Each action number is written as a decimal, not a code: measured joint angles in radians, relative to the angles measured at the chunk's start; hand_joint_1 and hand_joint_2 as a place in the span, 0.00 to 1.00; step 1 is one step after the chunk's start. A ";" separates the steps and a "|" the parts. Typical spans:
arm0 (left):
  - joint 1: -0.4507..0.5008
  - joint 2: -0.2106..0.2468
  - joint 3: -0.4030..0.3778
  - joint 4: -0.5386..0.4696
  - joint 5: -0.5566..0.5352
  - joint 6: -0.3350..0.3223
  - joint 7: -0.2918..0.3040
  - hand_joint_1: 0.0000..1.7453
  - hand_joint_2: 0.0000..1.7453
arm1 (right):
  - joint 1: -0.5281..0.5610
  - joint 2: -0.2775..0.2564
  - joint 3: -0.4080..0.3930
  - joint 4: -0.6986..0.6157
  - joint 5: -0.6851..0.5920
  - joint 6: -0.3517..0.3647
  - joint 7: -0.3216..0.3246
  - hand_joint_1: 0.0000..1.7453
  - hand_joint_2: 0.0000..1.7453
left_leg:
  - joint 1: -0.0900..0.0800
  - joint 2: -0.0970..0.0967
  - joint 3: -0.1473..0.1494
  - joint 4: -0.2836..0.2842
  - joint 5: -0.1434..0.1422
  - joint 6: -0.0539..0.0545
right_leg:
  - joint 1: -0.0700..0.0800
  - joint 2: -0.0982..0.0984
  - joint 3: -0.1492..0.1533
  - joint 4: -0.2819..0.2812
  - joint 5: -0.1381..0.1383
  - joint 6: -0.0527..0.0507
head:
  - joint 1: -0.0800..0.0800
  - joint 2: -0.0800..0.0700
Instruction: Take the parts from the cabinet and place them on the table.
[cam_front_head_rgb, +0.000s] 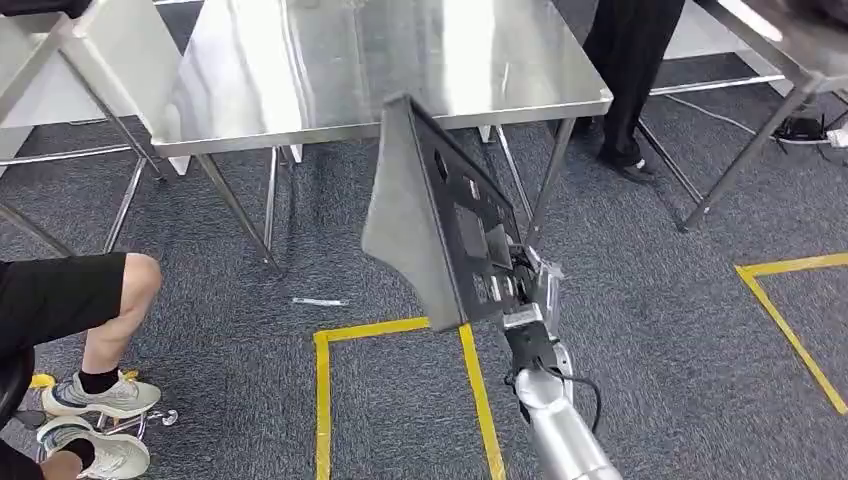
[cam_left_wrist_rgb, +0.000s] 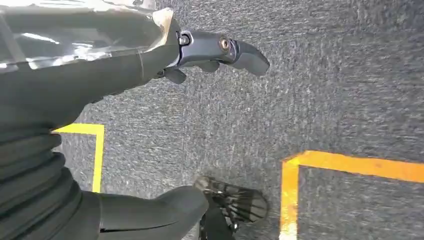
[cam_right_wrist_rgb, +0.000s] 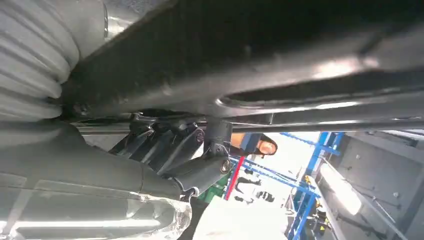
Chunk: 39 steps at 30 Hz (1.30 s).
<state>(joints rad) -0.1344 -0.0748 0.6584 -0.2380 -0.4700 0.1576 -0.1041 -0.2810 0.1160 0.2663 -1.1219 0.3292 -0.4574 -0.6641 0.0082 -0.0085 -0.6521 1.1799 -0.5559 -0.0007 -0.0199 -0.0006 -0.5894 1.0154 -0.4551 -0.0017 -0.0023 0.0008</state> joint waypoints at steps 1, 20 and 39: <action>0.001 0.000 0.000 0.000 0.000 0.001 0.000 0.00 1.00 | 0.001 0.000 0.000 0.000 0.000 -0.001 0.000 1.00 1.00 | 0.002 0.001 -0.046 0.073 -0.030 -0.004 | 0.001 0.000 0.003 0.000 -0.004 -0.004 | 0.000 0.000; -0.002 0.000 0.000 0.000 -0.005 0.003 0.001 0.00 1.00 | 0.004 -0.013 0.003 0.001 -0.015 -0.013 0.008 1.00 1.00 | -0.004 -0.005 0.055 -0.179 0.113 0.052 | 0.007 0.000 -0.125 0.228 -0.082 0.055 | 0.002 0.000; -0.006 0.008 0.000 0.000 -0.002 0.007 -0.002 0.00 1.00 | -0.018 -0.016 0.025 0.034 -0.042 -0.042 -0.006 1.00 1.00 | 0.005 0.005 0.037 -0.166 0.117 0.002 | 0.010 0.005 0.022 -0.003 -0.020 0.023 | -0.004 0.000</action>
<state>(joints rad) -0.1402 -0.0668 0.6584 -0.2380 -0.4719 0.1648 -0.1061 -0.2994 0.1003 0.2911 -1.0880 0.2876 -0.4997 -0.6703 0.0135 -0.0039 -0.6147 1.0143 -0.4384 0.0012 -0.0099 0.0043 -0.5670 1.0123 -0.4753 0.0216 -0.0061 0.0008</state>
